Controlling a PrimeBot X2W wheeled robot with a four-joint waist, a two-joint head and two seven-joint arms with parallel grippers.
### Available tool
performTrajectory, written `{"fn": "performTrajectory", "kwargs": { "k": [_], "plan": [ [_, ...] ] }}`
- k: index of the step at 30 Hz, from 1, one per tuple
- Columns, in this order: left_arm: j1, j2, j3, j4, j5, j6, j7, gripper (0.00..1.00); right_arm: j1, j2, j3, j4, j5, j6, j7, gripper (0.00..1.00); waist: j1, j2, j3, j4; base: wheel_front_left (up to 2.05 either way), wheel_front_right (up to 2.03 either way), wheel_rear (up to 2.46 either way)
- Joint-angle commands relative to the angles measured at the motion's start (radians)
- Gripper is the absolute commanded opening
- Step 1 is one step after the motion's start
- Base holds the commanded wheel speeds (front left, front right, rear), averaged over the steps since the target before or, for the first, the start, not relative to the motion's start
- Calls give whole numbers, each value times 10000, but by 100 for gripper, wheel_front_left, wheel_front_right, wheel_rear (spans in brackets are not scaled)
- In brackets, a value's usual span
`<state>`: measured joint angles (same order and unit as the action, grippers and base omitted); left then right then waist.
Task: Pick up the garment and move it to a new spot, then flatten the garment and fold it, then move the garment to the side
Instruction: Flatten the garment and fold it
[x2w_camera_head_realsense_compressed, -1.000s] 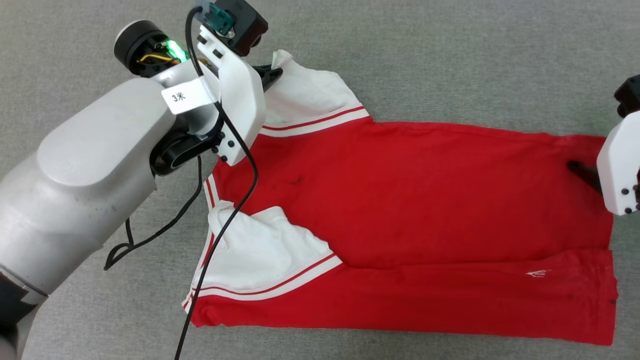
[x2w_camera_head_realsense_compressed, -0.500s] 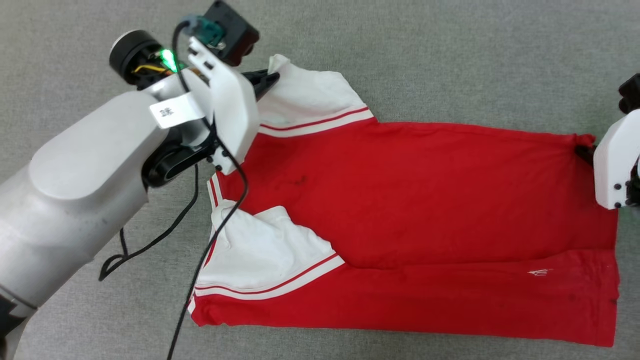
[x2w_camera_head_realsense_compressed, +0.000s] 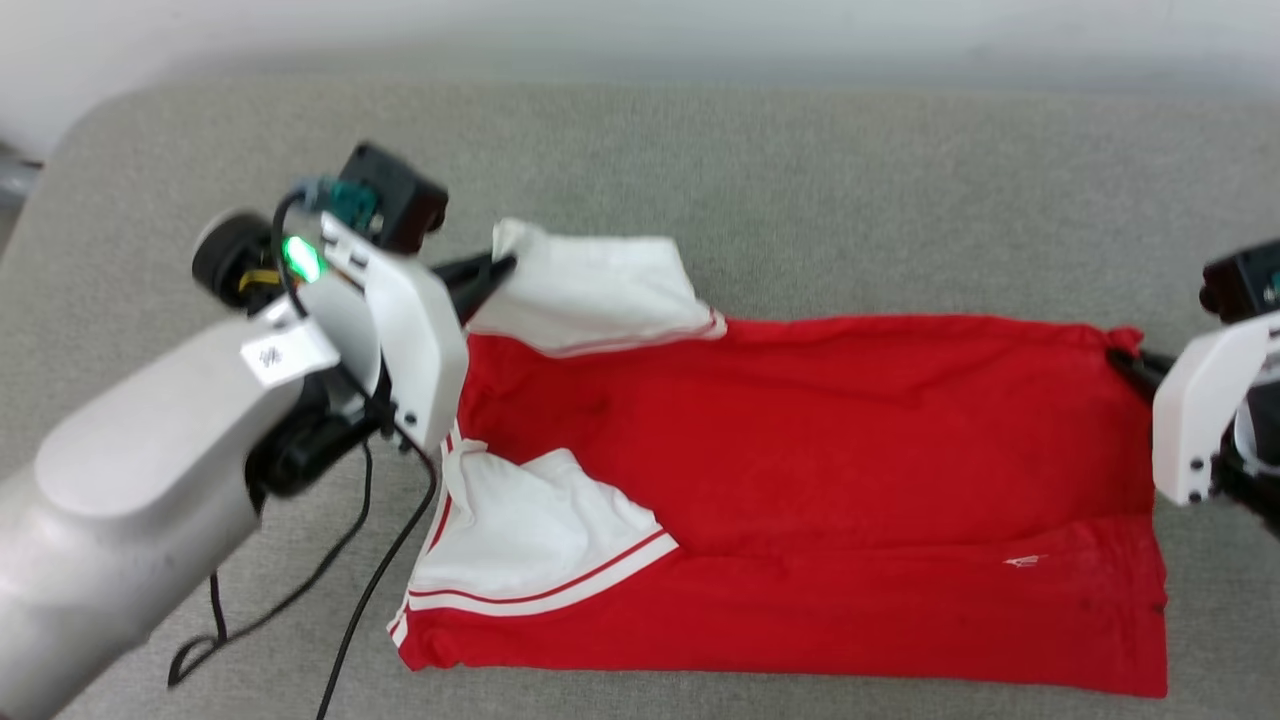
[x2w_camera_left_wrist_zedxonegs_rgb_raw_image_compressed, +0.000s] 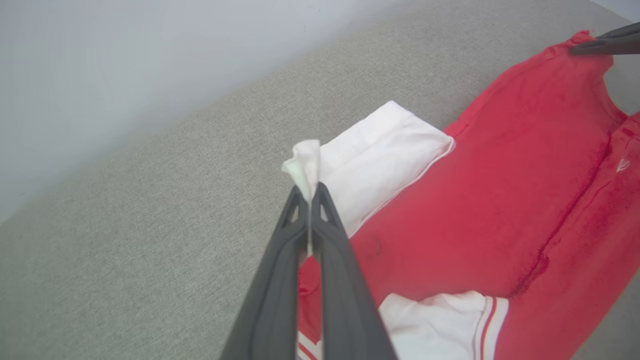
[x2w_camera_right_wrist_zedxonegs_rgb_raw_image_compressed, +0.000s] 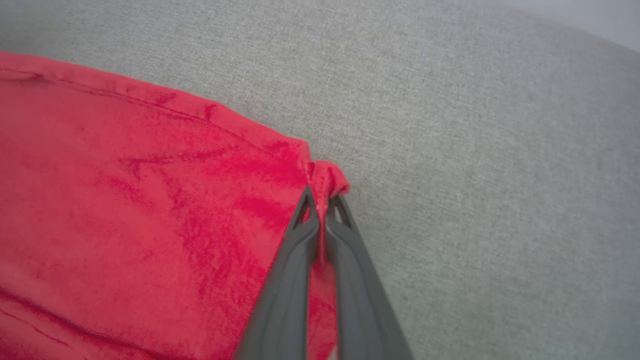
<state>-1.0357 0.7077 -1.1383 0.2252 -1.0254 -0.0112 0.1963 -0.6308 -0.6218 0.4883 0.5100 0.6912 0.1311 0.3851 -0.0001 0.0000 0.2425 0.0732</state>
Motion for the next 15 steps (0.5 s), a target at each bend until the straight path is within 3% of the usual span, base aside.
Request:
{"fn": "performTrajectory", "kwargs": {
  "k": [1, 15],
  "plan": [
    [342, 138, -10, -178, -59, 142, -108, 0, 316, -57, -69, -76, 55, -9, -143, 0, 1, 0, -408, 15, 0, 0, 0],
    [3208, 1058, -499, -1473, -922, 1097, -765, 0, 3348, -219, -912, -1177, 343, -9, -614, 0, 1, 0, -1617, 58, 0, 0, 0]
  ]
}}
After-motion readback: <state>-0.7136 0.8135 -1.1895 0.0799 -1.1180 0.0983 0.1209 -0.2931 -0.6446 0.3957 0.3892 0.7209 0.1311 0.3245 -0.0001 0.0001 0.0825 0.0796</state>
